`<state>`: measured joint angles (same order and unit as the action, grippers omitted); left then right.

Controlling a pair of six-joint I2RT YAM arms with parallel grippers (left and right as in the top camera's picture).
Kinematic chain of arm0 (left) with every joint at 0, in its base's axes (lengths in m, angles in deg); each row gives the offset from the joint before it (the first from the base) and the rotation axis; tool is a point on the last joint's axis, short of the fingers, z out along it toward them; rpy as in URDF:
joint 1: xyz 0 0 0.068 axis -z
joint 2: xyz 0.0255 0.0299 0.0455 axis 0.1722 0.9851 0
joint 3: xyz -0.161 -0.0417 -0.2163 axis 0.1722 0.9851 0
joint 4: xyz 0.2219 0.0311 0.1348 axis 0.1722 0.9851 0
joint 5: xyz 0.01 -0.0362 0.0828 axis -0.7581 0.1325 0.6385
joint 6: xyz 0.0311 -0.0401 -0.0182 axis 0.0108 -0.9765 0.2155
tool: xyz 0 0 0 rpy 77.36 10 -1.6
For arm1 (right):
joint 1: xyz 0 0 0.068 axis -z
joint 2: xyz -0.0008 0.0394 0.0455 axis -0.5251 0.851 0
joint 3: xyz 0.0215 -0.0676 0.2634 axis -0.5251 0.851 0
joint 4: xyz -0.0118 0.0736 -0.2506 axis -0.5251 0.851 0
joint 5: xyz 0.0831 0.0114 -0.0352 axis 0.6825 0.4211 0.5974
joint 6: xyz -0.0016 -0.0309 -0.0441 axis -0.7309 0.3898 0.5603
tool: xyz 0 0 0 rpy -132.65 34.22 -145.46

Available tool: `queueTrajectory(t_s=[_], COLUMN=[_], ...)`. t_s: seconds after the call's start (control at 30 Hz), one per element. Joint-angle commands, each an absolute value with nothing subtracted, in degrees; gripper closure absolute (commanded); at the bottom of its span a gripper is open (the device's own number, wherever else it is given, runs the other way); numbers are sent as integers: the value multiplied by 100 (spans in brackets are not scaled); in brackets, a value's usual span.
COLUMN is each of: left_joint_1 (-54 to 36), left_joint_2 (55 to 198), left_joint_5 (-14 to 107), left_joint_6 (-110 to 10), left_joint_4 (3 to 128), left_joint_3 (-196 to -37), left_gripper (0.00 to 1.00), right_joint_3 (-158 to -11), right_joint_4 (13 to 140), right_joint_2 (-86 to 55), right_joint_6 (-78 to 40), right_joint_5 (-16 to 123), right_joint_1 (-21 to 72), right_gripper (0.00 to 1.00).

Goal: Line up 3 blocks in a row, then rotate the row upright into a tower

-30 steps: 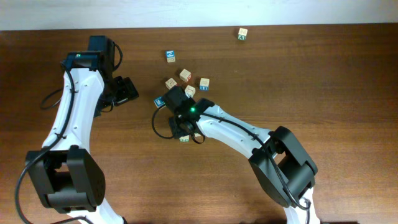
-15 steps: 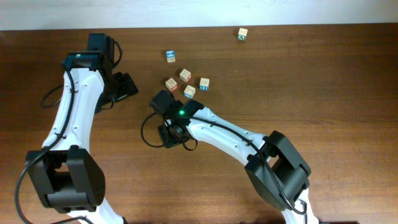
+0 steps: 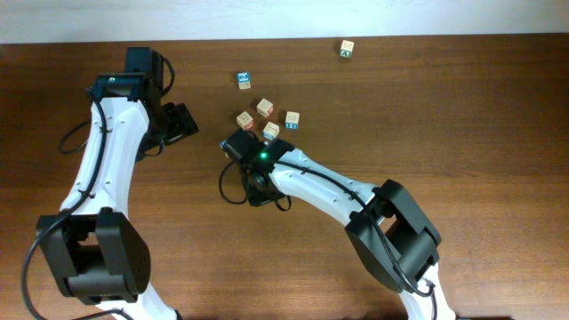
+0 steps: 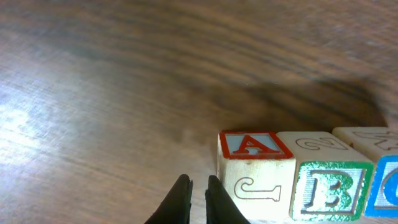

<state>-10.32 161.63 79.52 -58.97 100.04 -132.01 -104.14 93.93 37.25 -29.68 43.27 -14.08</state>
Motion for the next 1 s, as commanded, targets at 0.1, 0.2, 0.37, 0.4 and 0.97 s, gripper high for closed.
queueTrajectory(t_s=[0.1, 0.2, 0.37, 0.4, 0.97], left_joint_1=[-1030, -1028, -816, -739, 391], left_joint_2=[16122, 16124, 16129, 16129, 16205], left_joint_5=[7904, 7883, 7887, 7891, 6812], left_joint_6=[-5948, -5948, -5948, -5948, -5948], left_joint_4=[9996, 9994, 9948, 9930, 9460], left_joint_3=[-13174, -13174, -13174, -13174, -13089], left_gripper=[2, 2, 2, 3, 100], right_joint_3=[-10377, -10377, -10377, -10377, -11612], right_joint_4=[9479, 9474, 9430, 9430, 11760], right_joint_2=[3784, 3784, 3788, 3788, 3239], right_joint_6=[-3307, -3573, -3696, -3693, -314], right_joint_5=[3992, 3942, 3942, 3949, 7190], right_joint_1=[-1183, -971, -608, -578, 2646], right_gripper=[89, 90, 90, 89, 90])
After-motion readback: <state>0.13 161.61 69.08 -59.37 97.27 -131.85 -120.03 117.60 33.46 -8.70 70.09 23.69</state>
